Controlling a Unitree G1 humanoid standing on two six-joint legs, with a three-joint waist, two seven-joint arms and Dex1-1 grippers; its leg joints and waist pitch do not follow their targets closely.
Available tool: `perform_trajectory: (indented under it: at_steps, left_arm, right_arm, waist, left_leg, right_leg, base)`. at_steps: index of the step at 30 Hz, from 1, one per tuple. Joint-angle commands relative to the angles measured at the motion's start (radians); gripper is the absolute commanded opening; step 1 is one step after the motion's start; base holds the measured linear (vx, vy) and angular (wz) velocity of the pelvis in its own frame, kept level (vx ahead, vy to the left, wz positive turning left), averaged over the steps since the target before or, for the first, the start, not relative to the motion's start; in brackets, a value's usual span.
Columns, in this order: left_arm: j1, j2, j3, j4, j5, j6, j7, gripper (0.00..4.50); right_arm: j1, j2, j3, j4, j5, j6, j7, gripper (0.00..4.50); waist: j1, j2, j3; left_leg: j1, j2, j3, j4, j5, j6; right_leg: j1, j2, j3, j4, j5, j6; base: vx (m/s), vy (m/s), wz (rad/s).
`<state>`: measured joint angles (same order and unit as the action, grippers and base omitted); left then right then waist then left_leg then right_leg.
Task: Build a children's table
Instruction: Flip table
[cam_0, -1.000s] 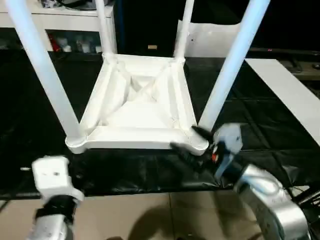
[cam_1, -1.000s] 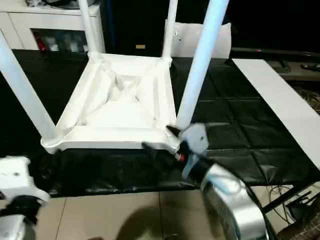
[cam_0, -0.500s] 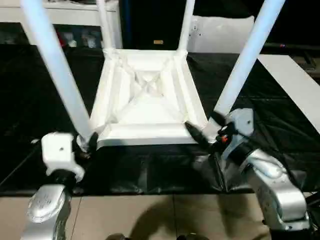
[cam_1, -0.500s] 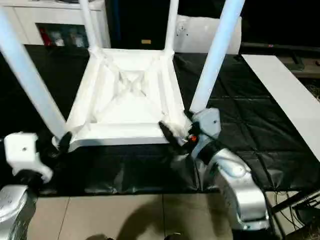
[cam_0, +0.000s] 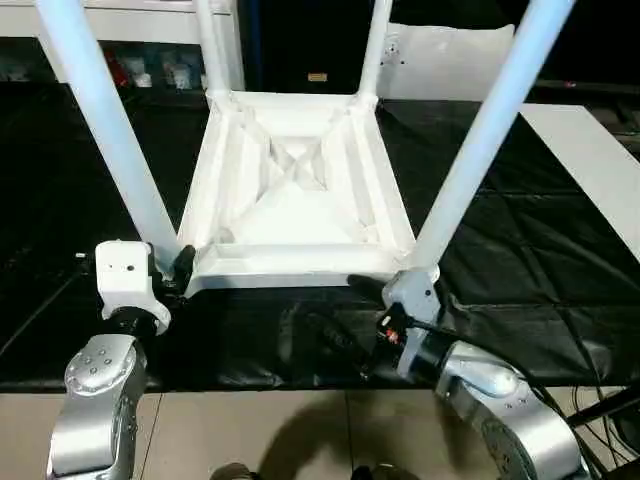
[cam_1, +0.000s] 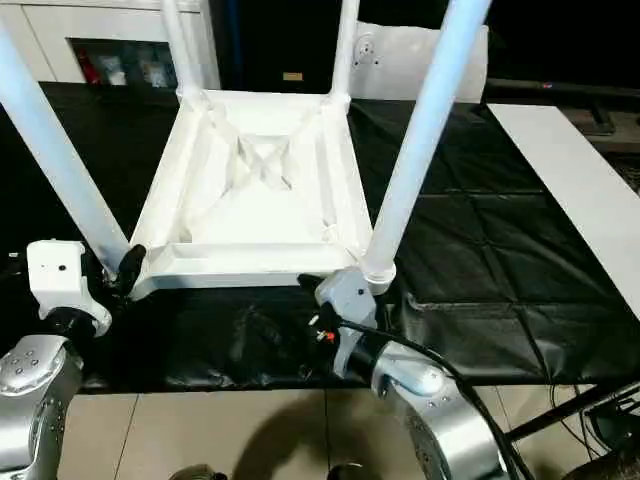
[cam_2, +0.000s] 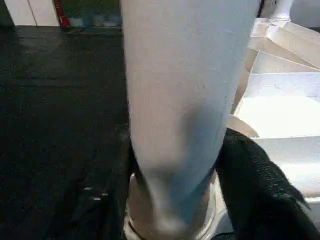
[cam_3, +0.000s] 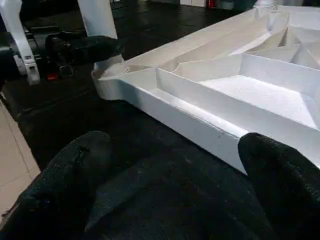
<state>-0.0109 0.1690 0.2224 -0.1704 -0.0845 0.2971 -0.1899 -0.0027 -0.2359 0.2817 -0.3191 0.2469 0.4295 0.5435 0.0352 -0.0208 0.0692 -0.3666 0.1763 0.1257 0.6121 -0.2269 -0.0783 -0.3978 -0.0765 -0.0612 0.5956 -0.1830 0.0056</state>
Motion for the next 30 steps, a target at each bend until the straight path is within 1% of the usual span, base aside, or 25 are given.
perform_trajectory:
  at_steps: [1, 4, 6, 7, 9, 11, 12, 13, 14, 15, 16, 17, 18, 19, 20, 22, 23, 24, 25, 26, 27, 28, 29, 30]
  left_arm:
    - [-0.006, 0.0, -0.007, 0.005, -0.009, -0.009, 0.003, 2.18]
    - [-0.006, 0.002, -0.008, 0.012, -0.014, -0.013, -0.012, 2.1]
    - [-0.011, 0.003, -0.009, 0.02, -0.019, -0.014, -0.015, 2.06]
    - [-0.014, 0.004, -0.009, 0.022, -0.021, -0.009, -0.012, 2.05]
    - [-0.018, -0.007, -0.004, 0.02, -0.042, 0.008, -0.01, 2.04]
    - [-0.02, -0.02, 0.003, 0.014, -0.06, 0.025, -0.005, 2.04]
    - [-0.025, -0.05, 0.021, -0.002, -0.103, 0.059, 0.006, 2.04]
    - [-0.027, -0.07, 0.032, -0.011, -0.13, 0.073, 0.013, 2.04]
    - [-0.031, -0.106, 0.051, -0.026, -0.179, 0.095, 0.027, 2.04]
    - [-0.033, -0.148, 0.071, -0.045, -0.237, 0.121, 0.046, 2.04]
    - [-0.027, -0.186, 0.072, -0.07, -0.289, 0.149, 0.053, 2.04]
    - [-0.027, -0.186, 0.072, -0.07, -0.289, 0.149, 0.053, 2.04]
    - [-0.016, -0.233, 0.066, -0.097, -0.351, 0.184, 0.064, 2.04]
    - [-0.016, -0.233, 0.066, -0.097, -0.351, 0.184, 0.064, 2.04]
    - [-0.013, -0.26, 0.059, -0.106, -0.381, 0.203, 0.074, 2.04]
    - [-0.013, -0.28, 0.055, -0.111, -0.401, 0.221, 0.076, 2.04]
    - [-0.018, -0.3, 0.058, -0.117, -0.423, 0.252, 0.077, 2.04]
    - [-0.019, -0.305, 0.059, -0.118, -0.427, 0.261, 0.076, 2.04]
    - [-0.019, -0.305, 0.059, -0.118, -0.427, 0.261, 0.076, 2.04]
    - [-0.022, -0.312, 0.053, -0.126, -0.426, 0.294, 0.07, 2.04]
    - [-0.022, -0.316, 0.052, -0.128, -0.429, 0.303, 0.07, 2.04]
    - [-0.023, -0.322, 0.05, -0.133, -0.435, 0.321, 0.07, 2.04]
    - [-0.022, -0.321, 0.042, -0.135, -0.432, 0.327, 0.066, 2.04]
    - [-0.02, -0.321, 0.036, -0.137, -0.434, 0.336, 0.066, 2.04]
  right_arm:
    - [0.001, -0.003, -0.007, -0.027, 0.02, 0.019, 0.001, 4.5]
    - [0.0, -0.01, 0.001, -0.032, 0.021, 0.012, 0.014, 4.5]
    - [-0.002, -0.014, 0.012, -0.029, 0.013, 0.002, 0.021, 4.5]
    - [-0.002, -0.012, 0.014, -0.026, 0.01, -0.002, 0.02, 4.5]
    - [-0.004, -0.005, 0.012, -0.025, 0.013, 0.003, 0.015, 4.5]
    - [-0.006, 0.005, 0.005, -0.024, 0.023, 0.016, 0.007, 4.5]
    - [-0.01, 0.02, -0.009, -0.027, 0.053, 0.055, -0.001, 4.5]
    - [-0.012, 0.026, -0.016, -0.027, 0.059, 0.067, -0.01, 4.5]
    - [-0.015, 0.039, -0.027, -0.025, 0.07, 0.088, -0.028, 4.5]
    - [-0.016, 0.053, -0.038, -0.022, 0.081, 0.102, -0.045, 4.5]
    - [-0.017, 0.081, -0.061, -0.016, 0.098, 0.127, -0.08, 4.5]
    - [-0.017, 0.081, -0.061, -0.016, 0.098, 0.127, -0.08, 4.5]
    - [-0.02, 0.117, -0.095, -0.004, 0.119, 0.157, -0.128, 4.5]
    - [-0.02, 0.117, -0.095, -0.004, 0.119, 0.157, -0.128, 4.5]
    - [-0.027, 0.14, -0.12, 0.009, 0.131, 0.176, -0.157, 4.5]
    - [-0.034, 0.157, -0.139, 0.02, 0.142, 0.19, -0.175, 4.5]
    - [-0.047, 0.182, -0.163, 0.034, 0.157, 0.197, -0.196, 4.5]
    - [-0.052, 0.191, -0.171, 0.039, 0.163, 0.197, -0.202, 4.5]
    - [-0.052, 0.191, -0.171, 0.039, 0.163, 0.197, -0.202, 4.5]
    - [-0.071, 0.221, -0.195, 0.057, 0.185, 0.202, -0.226, 4.5]
    - [-0.077, 0.231, -0.202, 0.063, 0.196, 0.201, -0.228, 4.5]
    - [-0.088, 0.252, -0.215, 0.075, 0.217, 0.198, -0.23, 4.5]
    - [-0.098, 0.265, -0.222, 0.087, 0.226, 0.187, -0.232, 4.5]
    - [-0.109, 0.28, -0.23, 0.101, 0.234, 0.175, -0.233, 4.5]
  waist:
    - [0.0, 0.013, -0.037]
    - [0.0, 0.009, -0.039]
    - [0.002, 0.011, -0.038]
    - [0.002, 0.009, -0.038]
    - [0.003, 0.01, -0.037]
    - [0.002, 0.01, -0.035]
    - [0.001, 0.01, -0.034]
    - [0.001, 0.006, -0.034]
    - [0.0, 0.006, -0.033]
    - [0.0, 0.003, -0.032]
    - [-0.002, 0.002, -0.033]
    - [-0.002, 0.002, -0.034]
    - [-0.003, -0.004, -0.036]
    - [-0.003, -0.002, -0.038]
    - [0.0, -0.003, -0.038]
    - [0.003, -0.002, -0.043]
    - [0.005, -0.001, -0.043]
    - [0.006, -0.001, -0.044]
    - [0.006, -0.001, -0.044]
    - [0.006, -0.001, -0.044]
    - [0.006, 0.0, -0.044]
    - [0.005, -0.003, -0.045]
    - [0.005, -0.001, -0.044]
    - [0.005, -0.001, -0.044]
  left_leg:
    - [-0.003, 0.042, -0.003, -0.102, -0.255, 0.001]
    - [-0.004, 0.042, -0.002, -0.101, -0.228, 0.008]
    - [-0.005, 0.042, -0.001, -0.1, -0.213, 0.014]
    - [-0.005, 0.042, 0.0, -0.1, -0.21, 0.015]
    - [-0.005, 0.042, 0.0, -0.101, -0.212, 0.014]
    - [-0.004, 0.042, 0.0, -0.103, -0.232, 0.01]
    - [-0.004, 0.042, 0.0, -0.103, -0.244, 0.006]
    - [-0.004, 0.042, -0.001, -0.104, -0.248, 0.005]
    - [-0.005, 0.042, -0.001, -0.103, -0.249, -0.001]
    - [-0.008, 0.042, -0.002, -0.104, -0.249, 0.001]
    - [-0.01, 0.041, -0.002, -0.104, -0.241, -0.002]
    - [-0.01, 0.042, -0.002, -0.103, -0.233, -0.002]
    - [-0.012, 0.04, 0.001, -0.101, -0.21, 0.005]
    - [-0.012, 0.039, 0.001, -0.099, -0.189, 0.006]
    - [-0.013, 0.039, 0.004, -0.097, -0.165, 0.014]
    - [-0.009, 0.035, 0.01, -0.091, -0.11, 0.024]
    - [-0.008, 0.034, 0.013, -0.091, -0.089, 0.03]
    - [-0.007, 0.036, 0.016, -0.09, -0.076, 0.035]
    - [-0.007, 0.036, 0.016, -0.09, -0.076, 0.035]
    - [-0.006, 0.038, 0.017, -0.091, -0.056, 0.04]
    - [-0.005, 0.038, 0.017, -0.091, -0.057, 0.04]
    - [-0.004, 0.038, 0.019, -0.091, -0.066, 0.042]
    - [-0.004, 0.039, 0.019, -0.092, -0.072, 0.039]
    - [-0.004, 0.039, 0.019, -0.092, -0.072, 0.038]
  right_leg:
    - [0.04, -0.054, 0.049, -0.073, -0.269, -0.142]
    - [0.04, -0.053, 0.049, -0.071, -0.232, -0.149]
    - [0.041, -0.053, 0.05, -0.07, -0.219, -0.151]
    - [0.041, -0.053, 0.049, -0.07, -0.217, -0.151]
    - [0.04, -0.053, 0.049, -0.069, -0.226, -0.153]
    - [0.038, -0.054, 0.049, -0.072, -0.254, -0.153]
    - [0.036, -0.054, 0.05, -0.073, -0.272, -0.152]
    - [0.037, -0.054, 0.05, -0.073, -0.28, -0.152]
    - [0.037, -0.056, 0.05, -0.073, -0.296, -0.151]
    - [0.037, -0.055, 0.049, -0.077, -0.302, -0.148]
    - [0.037, -0.057, 0.051, -0.074, -0.301, -0.153]
    - [0.039, -0.057, 0.05, -0.073, -0.293, -0.154]
    - [0.039, -0.054, 0.05, -0.073, -0.275, -0.147]
    - [0.04, -0.057, 0.052, -0.068, -0.257, -0.153]
    - [0.04, -0.055, 0.052, -0.068, -0.239, -0.156]
    - [0.04, -0.051, 0.052, -0.063, -0.18, -0.165]
    - [0.038, -0.048, 0.052, -0.061, -0.152, -0.168]
    - [0.039, -0.048, 0.052, -0.059, -0.132, -0.169]
    - [0.039, -0.048, 0.052, -0.059, -0.132, -0.169]
    - [0.041, -0.047, 0.051, -0.056, -0.107, -0.169]
    - [0.04, -0.047, 0.051, -0.056, -0.108, -0.17]
    - [0.041, -0.049, 0.051, -0.057, -0.117, -0.169]
    - [0.041, -0.049, 0.051, -0.059, -0.129, -0.164]
    - [0.042, -0.049, 0.051, -0.059, -0.133, -0.16]
  base:
    - [0.0, 0.0, 0.0]
    - [0.0, 0.0, 0.0]
    - [0.0, 0.0, 0.0]
    - [0.0, 0.0, 0.0]
    - [0.0, 0.0, 0.0]
    - [0.0, 0.0, 0.0]
    - [0.0, 0.0, 0.0]
    - [0.0, 0.0, 0.0]
    - [0.0, 0.0, 0.0]
    - [0.0, 0.0, 0.0]
    - [0.0, 0.0, 0.0]
    - [0.0, 0.0, 0.0]
    - [0.0, 0.0, 0.0]
    - [0.0, 0.0, 0.0]
    - [0.0, 0.0, 0.0]
    - [0.0, 0.0, 0.0]
    - [0.0, 0.0, 0.0]
    - [0.0, 0.0, 0.0]
    - [0.0, 0.0, 0.0]
    - [0.0, 0.0, 0.0]
    - [0.0, 0.0, 0.0]
    - [0.0, 0.0, 0.0]
    - [0.0, 0.0, 0.0]
    - [0.0, 0.0, 0.0]
